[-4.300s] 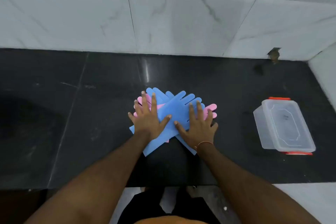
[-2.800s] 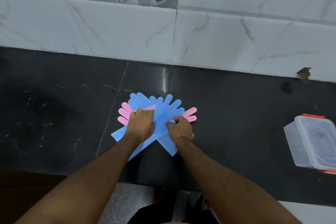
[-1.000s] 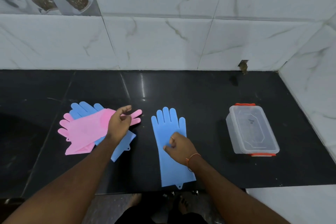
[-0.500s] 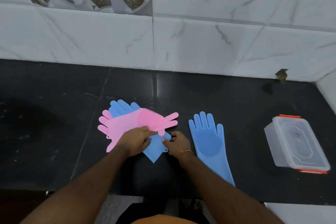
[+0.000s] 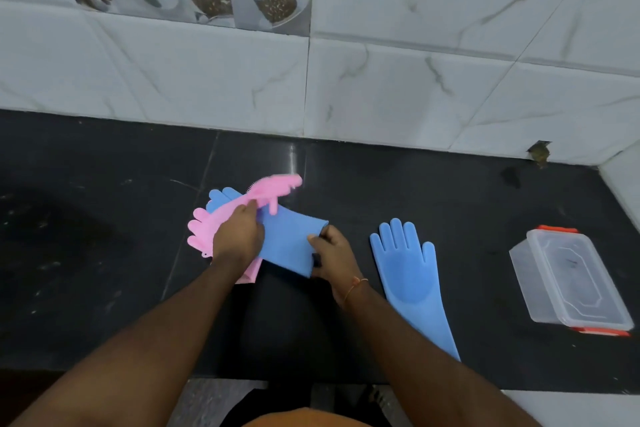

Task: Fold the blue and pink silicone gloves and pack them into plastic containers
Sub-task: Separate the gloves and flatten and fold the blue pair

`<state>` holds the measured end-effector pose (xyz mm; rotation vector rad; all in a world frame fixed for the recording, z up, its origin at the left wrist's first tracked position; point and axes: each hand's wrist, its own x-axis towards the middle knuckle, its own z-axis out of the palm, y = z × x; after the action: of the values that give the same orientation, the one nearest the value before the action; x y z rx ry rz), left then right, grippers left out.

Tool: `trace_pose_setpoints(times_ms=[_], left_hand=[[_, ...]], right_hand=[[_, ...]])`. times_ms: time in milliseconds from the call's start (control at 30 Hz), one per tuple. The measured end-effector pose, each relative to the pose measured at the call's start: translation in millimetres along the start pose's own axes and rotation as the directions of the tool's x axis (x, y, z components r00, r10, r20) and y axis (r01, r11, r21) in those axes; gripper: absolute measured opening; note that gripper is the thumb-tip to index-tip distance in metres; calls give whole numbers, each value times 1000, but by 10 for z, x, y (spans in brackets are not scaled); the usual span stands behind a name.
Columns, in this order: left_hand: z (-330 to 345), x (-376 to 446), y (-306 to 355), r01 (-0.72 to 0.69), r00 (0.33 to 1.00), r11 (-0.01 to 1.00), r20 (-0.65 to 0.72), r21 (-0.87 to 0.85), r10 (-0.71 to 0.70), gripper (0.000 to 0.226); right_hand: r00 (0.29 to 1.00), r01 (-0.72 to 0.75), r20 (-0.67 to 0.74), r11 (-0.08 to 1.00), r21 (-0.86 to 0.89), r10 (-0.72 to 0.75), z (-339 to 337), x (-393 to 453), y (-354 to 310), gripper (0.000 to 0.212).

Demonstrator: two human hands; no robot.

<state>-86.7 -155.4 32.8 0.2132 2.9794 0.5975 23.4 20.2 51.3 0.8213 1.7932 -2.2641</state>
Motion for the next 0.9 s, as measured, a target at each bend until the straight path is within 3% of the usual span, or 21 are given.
trace_pose_setpoints(times_ms=[133,233,300,333,400,467,500,567,600,667,700,767,833,900], left_hand=[[-2,62,181,104,987,945,-86,-311,-137,30],[-27,17,332,110,971,859,-130,-500,-200,21],[-42,2,439,137,975,838,-75,-528,-207,47],[-61,-10,521,198,975,805,30,-559,-219,63],[-94,-34,708,429,902,604,357,-671,-244,81],[-128,-53,846,643,762,254,635,-722,-127,91],[-132,-63,913,686,725,98,688,-721,-19,94],[-114,-101,1055,697,716,-129,675,-705,177,93],[-102,-126,1121,691,722,-201,654,-694,225,91],[-61,-159,1250,675,738,-251,641,-694,211,96],[-37,-181,1317,665,747,-265,631,-698,210,97],[-7,-248,1455,666,746,-320,610,-674,267,85],[51,-319,1571,678,735,-343,593,-651,328,74],[141,-388,1685,666,746,-364,575,-651,336,71]], right_hand=[[985,166,-52,985,45,-164,3,-92,-404,30],[968,245,-63,969,34,-243,-51,-181,-689,22],[953,300,-43,954,-9,-300,-98,-250,-852,28],[943,333,-18,943,-28,-333,-130,-301,-927,29],[916,398,64,916,-47,-395,-200,-408,-1038,22],[890,434,169,900,-34,-423,-261,-492,-1079,16],[880,433,224,901,-19,-418,-298,-527,-1066,13],[845,443,345,896,-28,-408,-415,-599,-1001,5],[824,462,407,884,-77,-395,-498,-626,-967,2],[793,508,490,838,-200,-363,-681,-666,-887,5],[808,507,468,827,-242,-358,-757,-688,-848,12],[869,489,255,815,-311,-424,-898,-702,-775,20],[835,489,-68,793,-364,-546,-1076,-693,-678,13],[794,417,-261,805,-422,-549,-1331,-702,-594,19]])
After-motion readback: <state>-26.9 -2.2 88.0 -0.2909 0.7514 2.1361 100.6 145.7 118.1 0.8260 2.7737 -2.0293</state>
